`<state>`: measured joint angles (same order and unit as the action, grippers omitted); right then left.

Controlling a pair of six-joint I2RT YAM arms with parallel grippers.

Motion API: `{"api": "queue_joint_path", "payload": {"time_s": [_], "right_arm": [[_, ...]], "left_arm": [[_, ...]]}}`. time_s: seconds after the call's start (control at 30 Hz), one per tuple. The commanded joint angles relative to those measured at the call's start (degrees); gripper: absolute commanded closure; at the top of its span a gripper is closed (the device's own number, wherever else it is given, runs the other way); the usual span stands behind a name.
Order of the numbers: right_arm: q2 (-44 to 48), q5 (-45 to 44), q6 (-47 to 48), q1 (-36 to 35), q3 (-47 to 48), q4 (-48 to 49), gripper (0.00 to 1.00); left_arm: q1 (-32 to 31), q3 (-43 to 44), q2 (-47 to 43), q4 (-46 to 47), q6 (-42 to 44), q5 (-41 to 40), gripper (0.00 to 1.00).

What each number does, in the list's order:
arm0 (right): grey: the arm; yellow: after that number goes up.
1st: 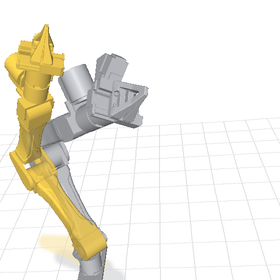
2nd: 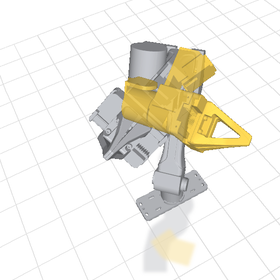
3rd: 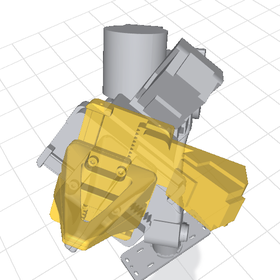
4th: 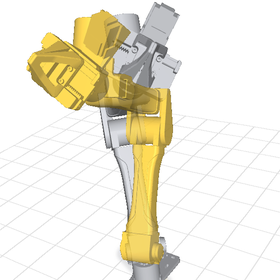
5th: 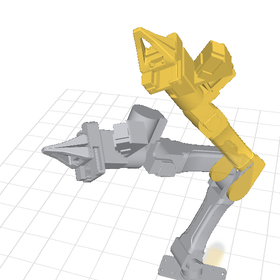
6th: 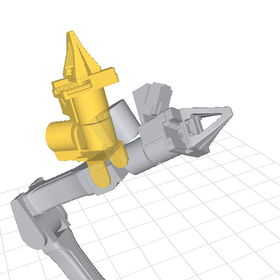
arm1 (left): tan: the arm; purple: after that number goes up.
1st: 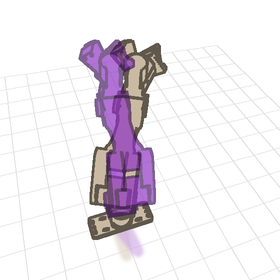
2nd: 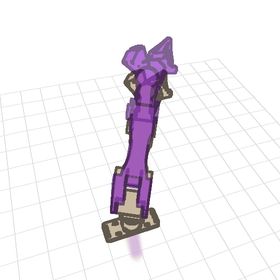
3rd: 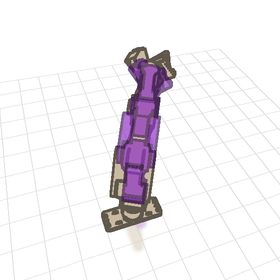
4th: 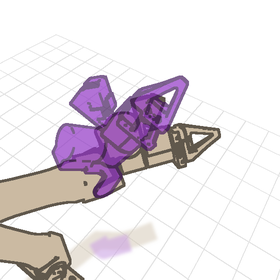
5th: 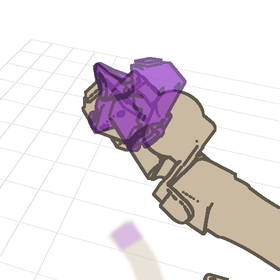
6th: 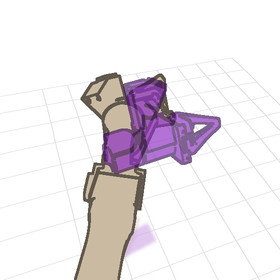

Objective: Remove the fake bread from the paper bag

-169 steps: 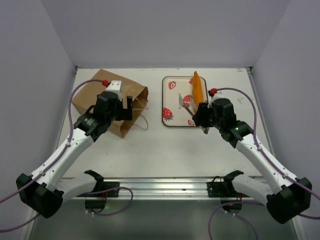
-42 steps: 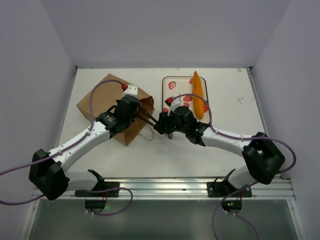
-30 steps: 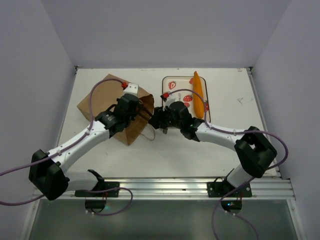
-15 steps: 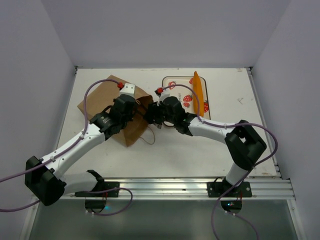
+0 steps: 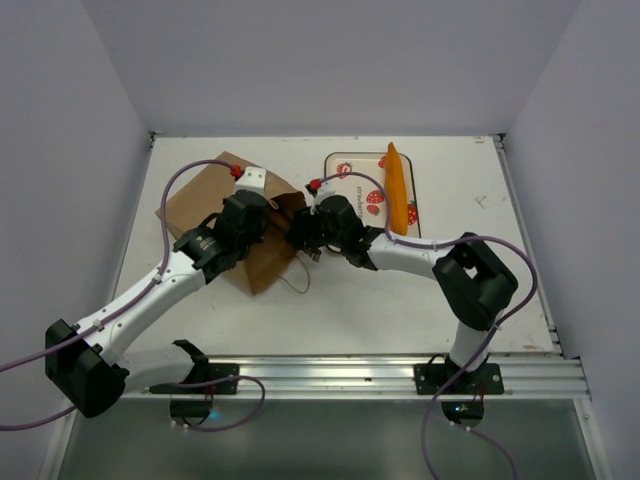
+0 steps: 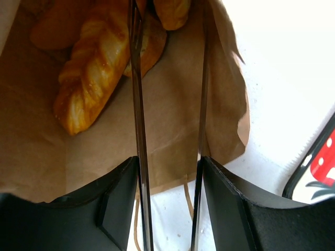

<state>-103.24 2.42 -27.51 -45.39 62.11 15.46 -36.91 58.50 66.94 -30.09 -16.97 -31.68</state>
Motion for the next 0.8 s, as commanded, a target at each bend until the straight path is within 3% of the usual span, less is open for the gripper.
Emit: {"api": "queue_joint_path", "payload": {"time_s": [0.0,0.37,0.57,0.77], "right_arm": [[-0.82,-1.36,-0.79,-0.14,3.63,4.49,0.45],[-3.2,-0.75,-0.44,-0.05,7.15,3.96,0.55],[-2.75,-0.66,-0.44,-0.05,8.03,2.38,0.69],[-0.03,-0.22,-0.35,-0.14,5.84,2.9,0.7]], "left_arm": [[-0.36,-0.23,-1.19,1.43,-0.78,-1.36,1.0],[-0.27,-1.28,-1.55,2.14,-2.01,-1.19,1.0],[-0.27,-1.37,-1.55,2.23,-3.24,-1.8,1.0],[-0.36,-1.46,-0.14,3.1,-3.07,-1.98,1.0]]}}
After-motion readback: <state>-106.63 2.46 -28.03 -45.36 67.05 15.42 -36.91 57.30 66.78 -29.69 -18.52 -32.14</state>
